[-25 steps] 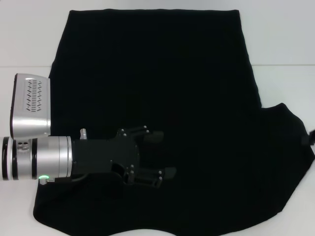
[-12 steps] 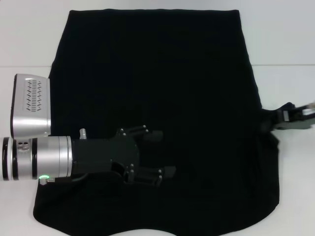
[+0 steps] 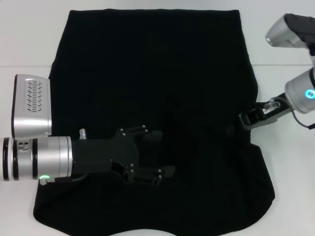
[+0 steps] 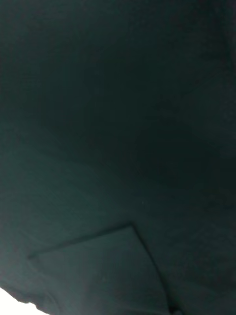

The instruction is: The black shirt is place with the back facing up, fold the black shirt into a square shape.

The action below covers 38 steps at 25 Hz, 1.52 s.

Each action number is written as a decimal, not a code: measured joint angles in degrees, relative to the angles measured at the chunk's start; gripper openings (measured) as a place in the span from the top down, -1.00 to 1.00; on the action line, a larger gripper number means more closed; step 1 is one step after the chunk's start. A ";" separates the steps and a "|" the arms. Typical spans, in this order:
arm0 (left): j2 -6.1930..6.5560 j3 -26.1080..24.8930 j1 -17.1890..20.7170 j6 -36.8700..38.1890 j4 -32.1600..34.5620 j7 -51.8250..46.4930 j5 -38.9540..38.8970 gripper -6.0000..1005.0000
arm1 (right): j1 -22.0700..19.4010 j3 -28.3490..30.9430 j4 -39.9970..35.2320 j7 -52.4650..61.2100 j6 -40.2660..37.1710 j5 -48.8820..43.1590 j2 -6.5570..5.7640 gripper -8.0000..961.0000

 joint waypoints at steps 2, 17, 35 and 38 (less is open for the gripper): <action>0.00 0.11 -0.02 -0.05 -0.01 0.07 0.00 -0.86 | 0.79 -0.57 0.02 0.02 0.28 -0.01 0.27 0.66; -0.01 0.35 -0.26 -0.05 0.01 0.17 0.00 -0.86 | 1.00 -0.39 3.04 0.18 6.30 0.29 -0.06 0.09; -0.08 0.32 -0.47 -0.06 -0.78 0.17 0.00 -0.86 | -4.47 1.80 5.85 2.78 8.63 0.04 -1.63 0.08; 0.01 0.33 -0.57 -0.06 -0.79 0.16 0.00 -0.86 | -4.51 1.76 5.88 2.78 9.04 0.04 -1.58 0.09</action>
